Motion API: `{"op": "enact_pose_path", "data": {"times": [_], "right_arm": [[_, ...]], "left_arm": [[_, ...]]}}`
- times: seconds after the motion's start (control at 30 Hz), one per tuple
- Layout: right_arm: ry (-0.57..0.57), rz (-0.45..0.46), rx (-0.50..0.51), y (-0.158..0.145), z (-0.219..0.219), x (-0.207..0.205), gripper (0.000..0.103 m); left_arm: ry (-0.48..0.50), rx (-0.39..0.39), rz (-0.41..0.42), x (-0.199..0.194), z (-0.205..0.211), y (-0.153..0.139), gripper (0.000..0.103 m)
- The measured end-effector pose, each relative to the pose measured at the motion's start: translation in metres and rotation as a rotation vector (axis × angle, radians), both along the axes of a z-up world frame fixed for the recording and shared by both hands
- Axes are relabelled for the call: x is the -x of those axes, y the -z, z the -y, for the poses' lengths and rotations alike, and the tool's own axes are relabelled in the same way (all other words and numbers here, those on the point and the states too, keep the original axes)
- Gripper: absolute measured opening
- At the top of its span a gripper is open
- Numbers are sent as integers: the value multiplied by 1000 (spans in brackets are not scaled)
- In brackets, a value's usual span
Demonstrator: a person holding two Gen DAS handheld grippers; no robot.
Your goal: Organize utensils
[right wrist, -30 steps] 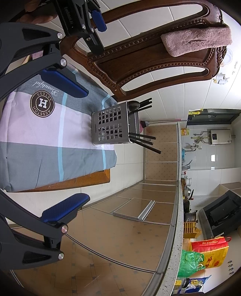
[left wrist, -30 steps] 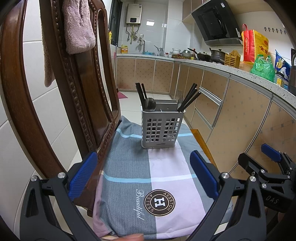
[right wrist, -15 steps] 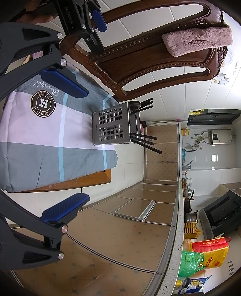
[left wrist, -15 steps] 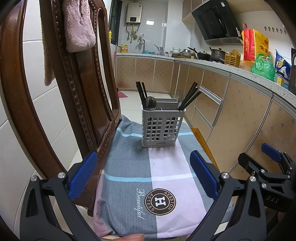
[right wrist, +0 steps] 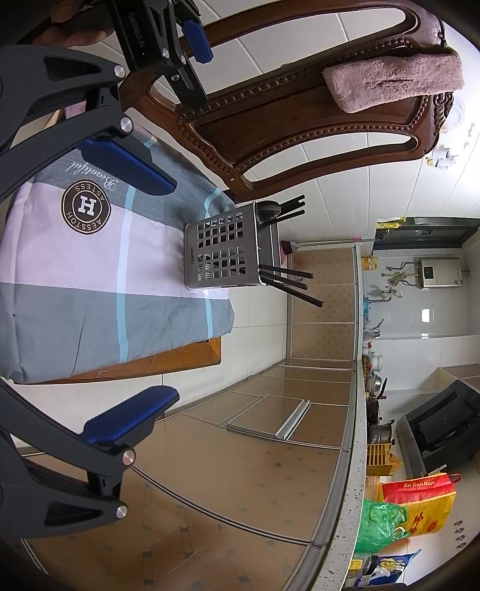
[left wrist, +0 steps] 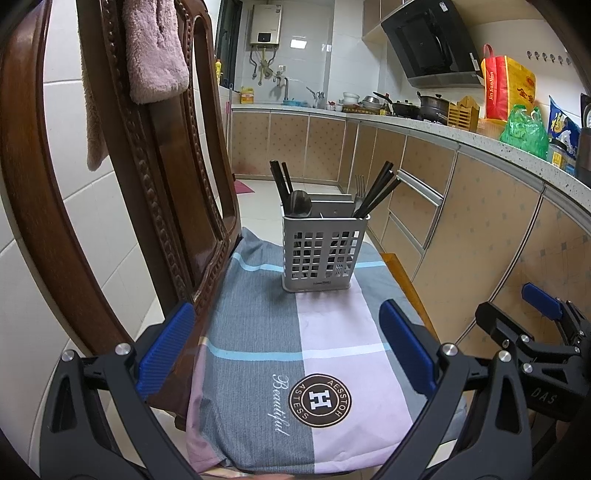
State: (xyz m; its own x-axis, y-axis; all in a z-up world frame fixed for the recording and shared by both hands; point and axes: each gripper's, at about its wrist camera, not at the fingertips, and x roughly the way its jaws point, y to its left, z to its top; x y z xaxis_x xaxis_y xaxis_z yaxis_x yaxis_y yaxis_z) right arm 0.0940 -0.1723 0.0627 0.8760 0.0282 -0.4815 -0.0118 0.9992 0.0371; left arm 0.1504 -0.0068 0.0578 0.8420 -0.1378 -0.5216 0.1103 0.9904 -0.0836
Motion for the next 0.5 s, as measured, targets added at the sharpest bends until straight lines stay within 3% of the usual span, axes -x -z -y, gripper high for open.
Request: {"op": "enact_pose_path", "data": {"times": [0.5], "right_arm": [[0, 0, 2, 0, 0, 1, 100]], "left_arm": [[4, 3, -14, -4, -1, 2, 99]]}}
